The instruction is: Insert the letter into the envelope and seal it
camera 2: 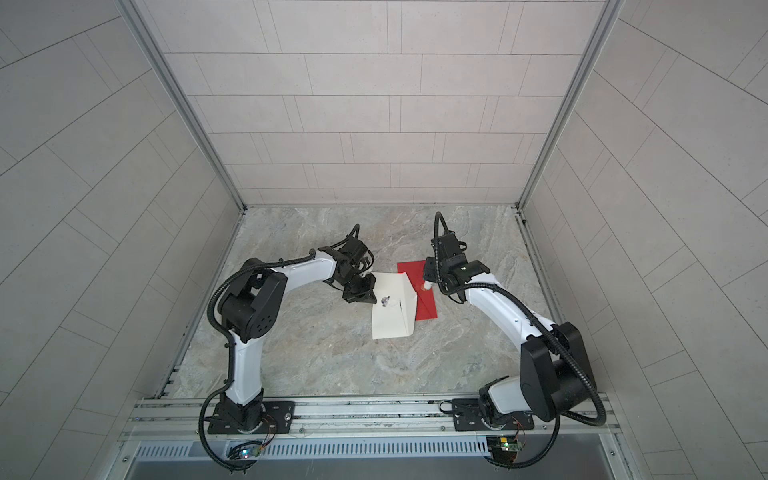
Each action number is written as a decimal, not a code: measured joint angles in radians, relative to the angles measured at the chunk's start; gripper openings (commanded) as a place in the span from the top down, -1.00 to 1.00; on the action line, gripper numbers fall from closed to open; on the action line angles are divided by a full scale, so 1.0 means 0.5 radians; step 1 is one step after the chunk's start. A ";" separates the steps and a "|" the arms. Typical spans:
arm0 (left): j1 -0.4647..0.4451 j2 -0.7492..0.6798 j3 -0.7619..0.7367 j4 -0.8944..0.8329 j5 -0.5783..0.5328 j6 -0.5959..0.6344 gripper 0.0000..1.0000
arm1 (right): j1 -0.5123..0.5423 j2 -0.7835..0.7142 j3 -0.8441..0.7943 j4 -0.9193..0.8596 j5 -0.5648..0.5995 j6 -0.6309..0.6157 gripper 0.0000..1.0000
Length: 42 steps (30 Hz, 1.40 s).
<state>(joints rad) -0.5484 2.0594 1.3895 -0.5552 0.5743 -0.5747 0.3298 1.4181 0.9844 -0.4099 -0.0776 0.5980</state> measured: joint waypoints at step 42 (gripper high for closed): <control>0.000 0.000 -0.001 0.003 -0.015 0.000 1.00 | 0.198 0.641 0.333 -0.167 -0.367 -0.142 0.44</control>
<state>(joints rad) -0.5484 2.0594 1.3891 -0.5537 0.5667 -0.5747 0.4286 1.7386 1.1511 -0.4934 -0.2611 0.5270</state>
